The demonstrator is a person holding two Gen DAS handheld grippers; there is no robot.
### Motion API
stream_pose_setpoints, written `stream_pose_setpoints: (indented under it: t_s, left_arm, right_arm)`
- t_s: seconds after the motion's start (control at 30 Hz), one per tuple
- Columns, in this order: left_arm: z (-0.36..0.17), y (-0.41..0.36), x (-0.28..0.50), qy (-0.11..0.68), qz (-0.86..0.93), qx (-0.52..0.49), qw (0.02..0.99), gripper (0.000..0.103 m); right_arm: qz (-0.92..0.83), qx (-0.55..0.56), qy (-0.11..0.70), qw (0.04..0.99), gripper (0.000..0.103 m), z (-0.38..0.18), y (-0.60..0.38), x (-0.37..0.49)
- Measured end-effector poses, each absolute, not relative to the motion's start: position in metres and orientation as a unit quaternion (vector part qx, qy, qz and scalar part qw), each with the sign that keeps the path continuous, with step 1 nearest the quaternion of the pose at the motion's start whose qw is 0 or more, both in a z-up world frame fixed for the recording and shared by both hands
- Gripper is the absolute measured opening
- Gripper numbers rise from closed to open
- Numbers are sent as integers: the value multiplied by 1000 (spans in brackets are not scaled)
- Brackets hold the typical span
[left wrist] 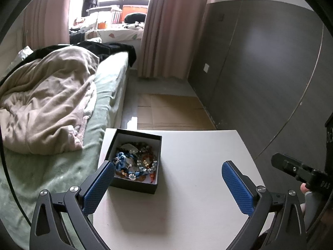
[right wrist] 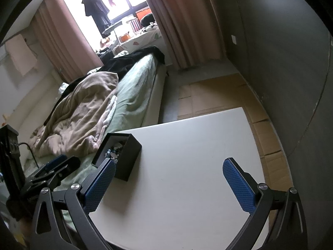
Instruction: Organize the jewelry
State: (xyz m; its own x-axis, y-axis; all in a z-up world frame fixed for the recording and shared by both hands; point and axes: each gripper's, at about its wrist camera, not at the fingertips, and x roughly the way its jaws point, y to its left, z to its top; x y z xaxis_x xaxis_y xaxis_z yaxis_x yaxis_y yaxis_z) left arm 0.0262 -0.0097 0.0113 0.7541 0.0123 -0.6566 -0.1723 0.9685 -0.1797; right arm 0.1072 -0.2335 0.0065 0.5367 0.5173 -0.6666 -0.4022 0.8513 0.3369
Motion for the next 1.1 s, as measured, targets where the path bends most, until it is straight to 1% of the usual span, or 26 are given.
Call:
stream_pose_setpoints:
  t_s: [1.1]
  left_arm:
    - [14,-9,24,342,56,-119,930,102]
  right_arm:
    - [260,72,408,872,103,2,-235,108]
